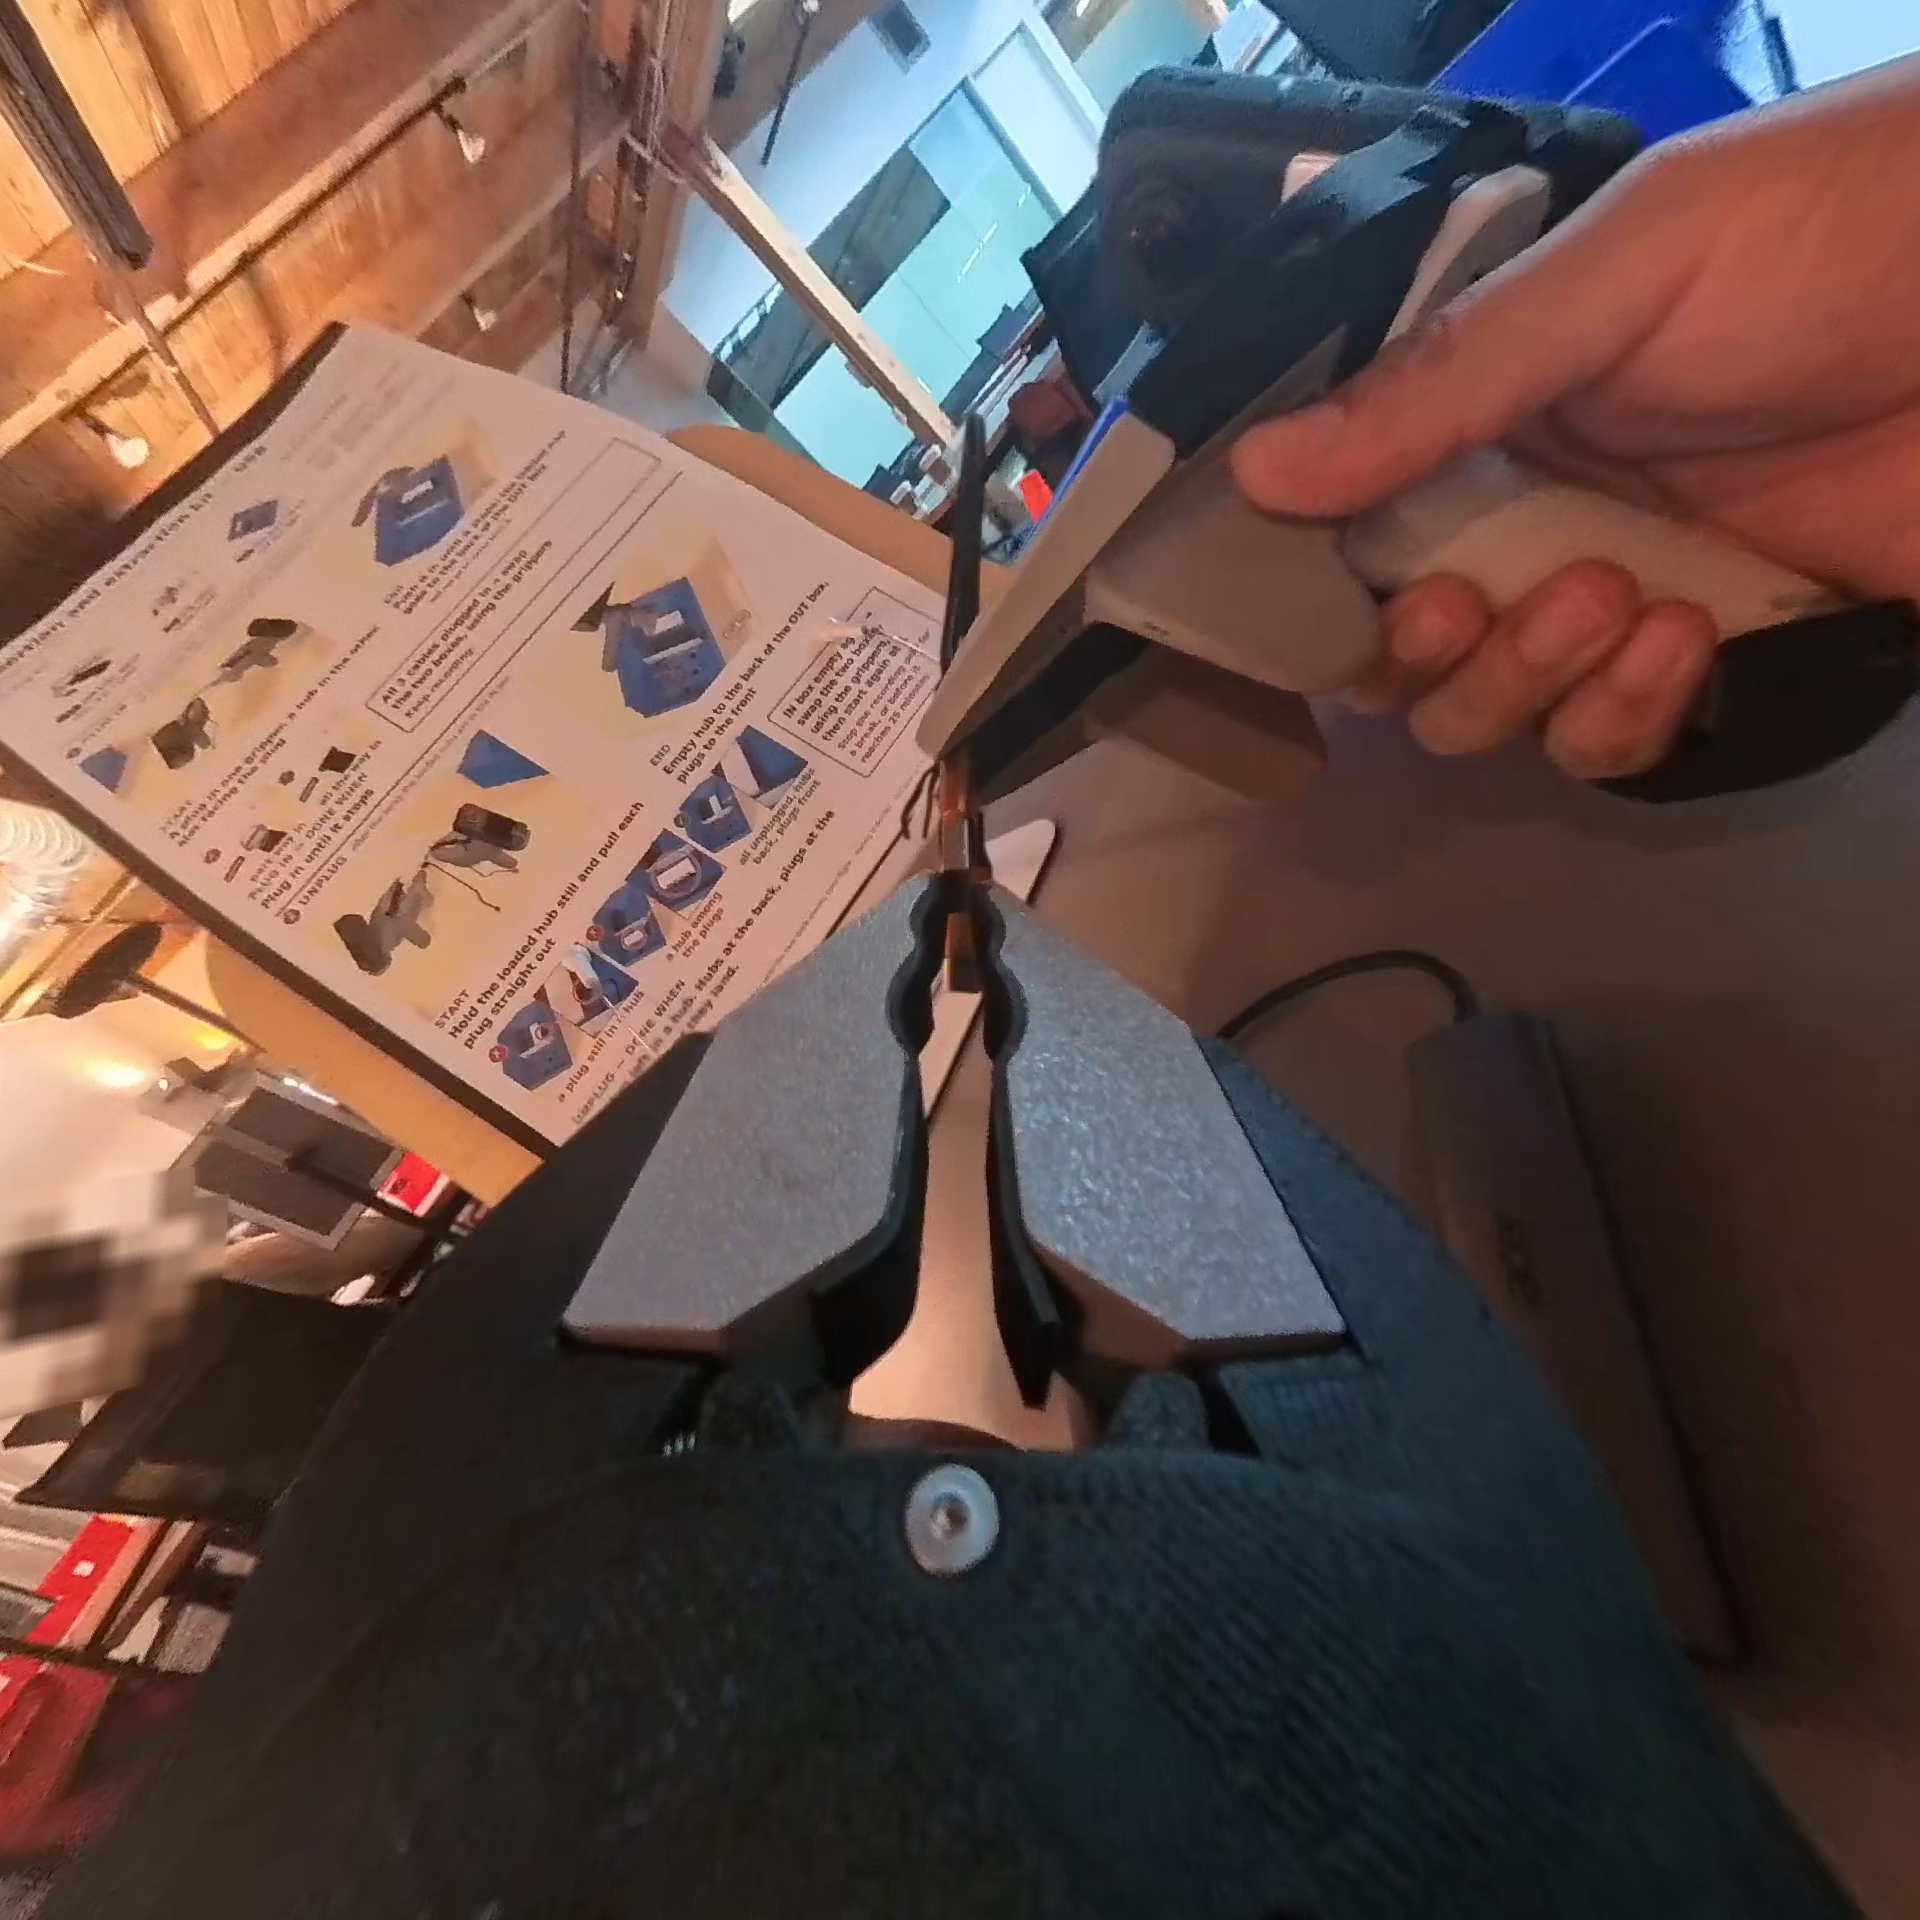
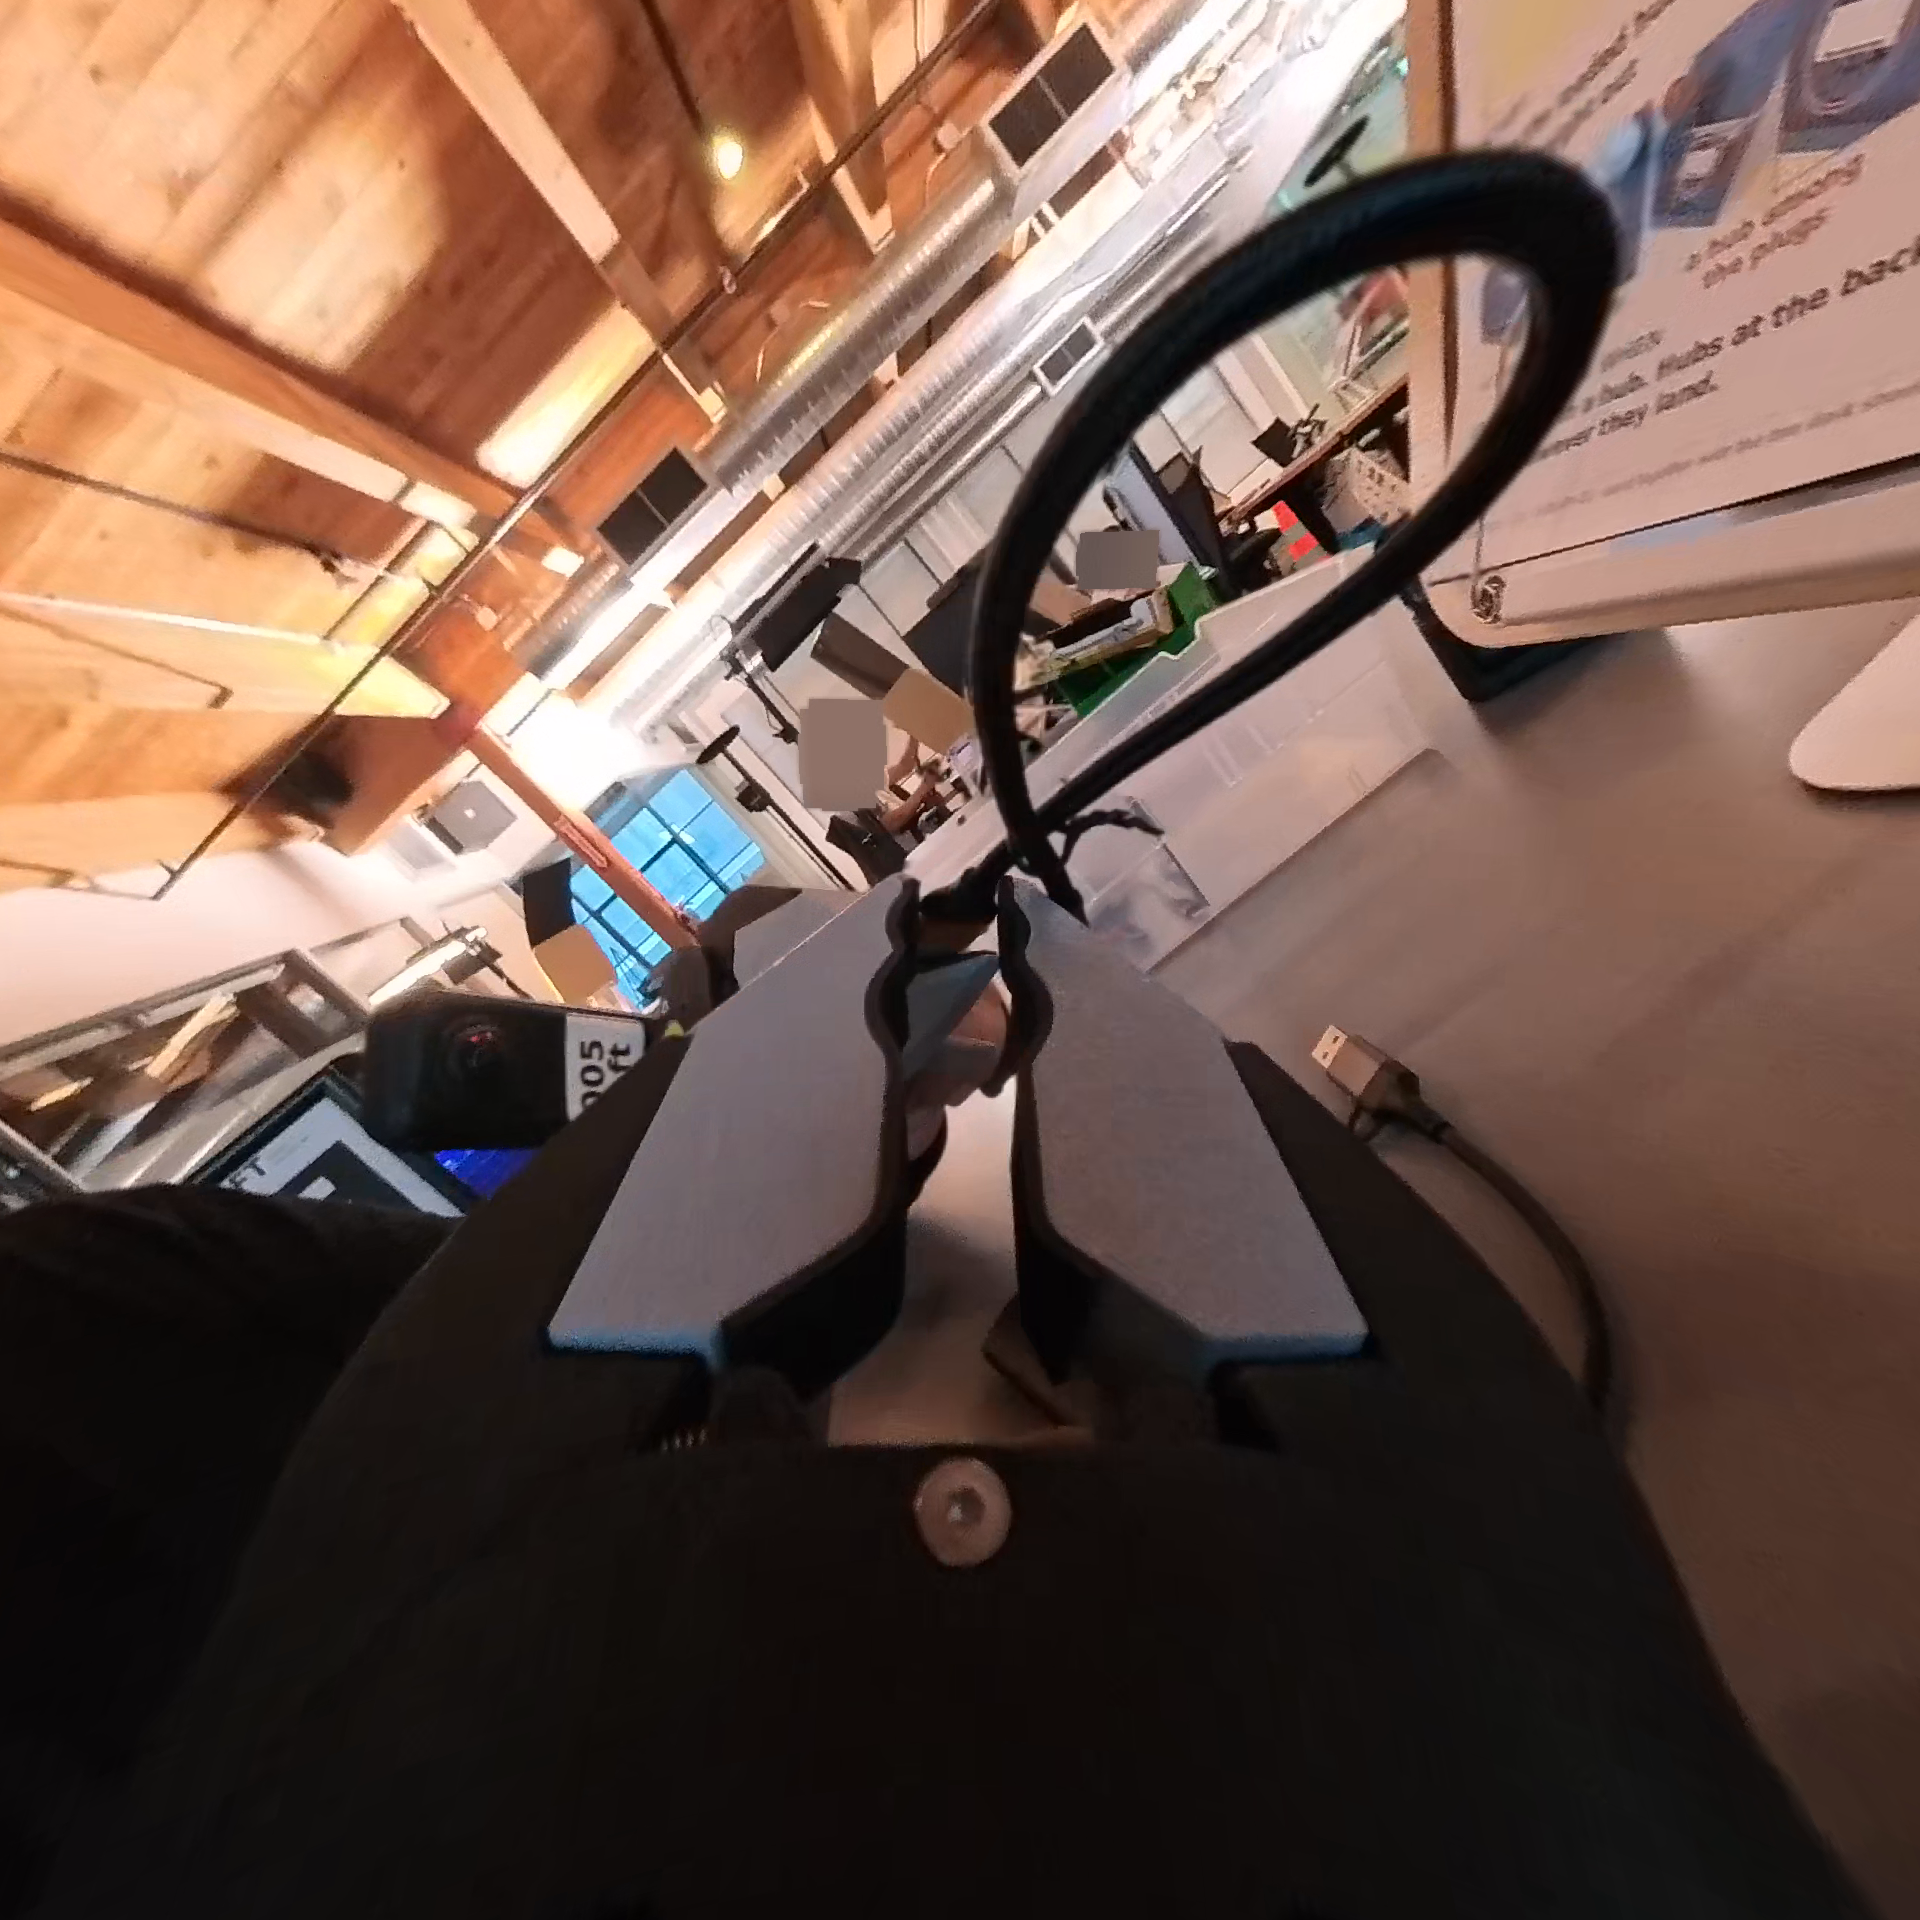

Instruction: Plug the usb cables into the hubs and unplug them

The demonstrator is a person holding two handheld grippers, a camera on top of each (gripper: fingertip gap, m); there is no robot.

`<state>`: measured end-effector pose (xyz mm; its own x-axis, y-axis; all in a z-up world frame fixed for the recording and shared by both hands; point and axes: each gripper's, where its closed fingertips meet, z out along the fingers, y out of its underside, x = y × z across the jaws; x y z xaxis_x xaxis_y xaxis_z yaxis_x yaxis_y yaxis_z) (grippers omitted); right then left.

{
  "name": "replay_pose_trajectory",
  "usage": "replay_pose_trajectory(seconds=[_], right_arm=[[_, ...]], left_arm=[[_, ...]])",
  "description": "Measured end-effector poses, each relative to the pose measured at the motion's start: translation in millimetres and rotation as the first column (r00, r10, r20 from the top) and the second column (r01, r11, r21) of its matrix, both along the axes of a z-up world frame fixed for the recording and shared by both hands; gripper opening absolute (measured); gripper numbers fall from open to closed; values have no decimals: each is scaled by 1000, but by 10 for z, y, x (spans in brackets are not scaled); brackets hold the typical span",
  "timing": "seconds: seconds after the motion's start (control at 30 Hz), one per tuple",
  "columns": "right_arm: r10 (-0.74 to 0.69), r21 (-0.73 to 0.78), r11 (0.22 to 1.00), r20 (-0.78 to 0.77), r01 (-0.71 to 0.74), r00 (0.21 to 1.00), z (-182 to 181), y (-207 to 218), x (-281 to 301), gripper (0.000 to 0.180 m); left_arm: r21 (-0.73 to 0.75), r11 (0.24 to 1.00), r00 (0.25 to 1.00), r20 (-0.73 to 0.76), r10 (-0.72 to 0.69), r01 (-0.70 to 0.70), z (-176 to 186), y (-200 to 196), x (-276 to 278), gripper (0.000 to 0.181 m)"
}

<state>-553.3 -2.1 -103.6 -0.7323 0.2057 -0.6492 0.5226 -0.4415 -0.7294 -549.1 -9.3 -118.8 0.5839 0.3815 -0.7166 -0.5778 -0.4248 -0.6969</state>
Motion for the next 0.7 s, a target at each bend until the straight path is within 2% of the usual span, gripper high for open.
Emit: replay_pose_trajectory(seconds=[0.2,0.33,0.47,0.57,0.7], right_arm=[[32,27,999,-24,-31,999,-1,-62,48,15],[106,6,994,-62,-106,992,57,-146,149,16],[163,-28,985,-128,-168,978,169,-190,270,12],[151,-3,988,-158,-153,976,169,-195,286,12],[75,88,994,-182,-60,980,97,-154,202,12]], left_arm=[[-10,1000,996,-88,-2,1,7,-47,10,2],[-6,1000,978,-209,-28,27,105,-73,98,1],[-44,999,917,-397,-23,6,192,-100,209,1],[-20,1000,939,-342,-30,25,196,-105,210,1],[17,997,994,-88,-68,70,71,-80,139,3]])
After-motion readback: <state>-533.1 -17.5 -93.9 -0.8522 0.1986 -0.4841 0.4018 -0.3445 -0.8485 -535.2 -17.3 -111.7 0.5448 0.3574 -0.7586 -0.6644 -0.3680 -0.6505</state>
